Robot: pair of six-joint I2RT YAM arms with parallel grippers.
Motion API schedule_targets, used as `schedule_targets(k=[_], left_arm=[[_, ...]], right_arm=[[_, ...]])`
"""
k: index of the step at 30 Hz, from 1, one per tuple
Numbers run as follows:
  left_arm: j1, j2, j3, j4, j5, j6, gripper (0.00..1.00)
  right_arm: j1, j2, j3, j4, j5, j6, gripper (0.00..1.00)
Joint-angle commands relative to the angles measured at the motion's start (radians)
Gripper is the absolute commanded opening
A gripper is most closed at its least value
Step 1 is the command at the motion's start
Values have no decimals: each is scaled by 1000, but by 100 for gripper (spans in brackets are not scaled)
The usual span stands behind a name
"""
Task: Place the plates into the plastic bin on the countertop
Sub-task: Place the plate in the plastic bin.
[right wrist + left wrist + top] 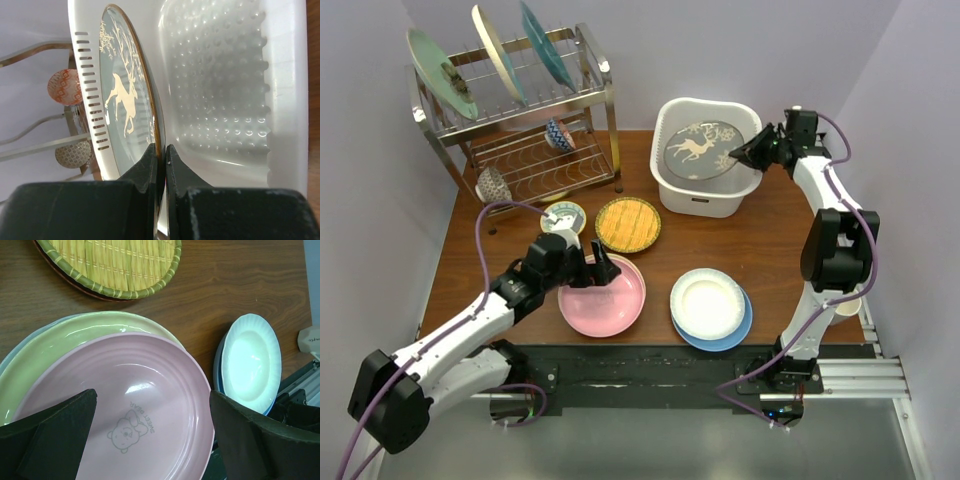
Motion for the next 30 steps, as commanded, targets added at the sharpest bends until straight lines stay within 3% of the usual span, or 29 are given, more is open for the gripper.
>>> schedule_targets(k=[1,15,30], left_arm=[[-6,9,-9,61,26,-6,100],[-8,20,-13,111,63,-14,99],[-9,9,-27,114,66,-17,99]], right_arm=[[0,-9,59,74,-30,-10,0],[22,66,115,7,-12,-70,0],[43,101,179,-67,17,-128,8]])
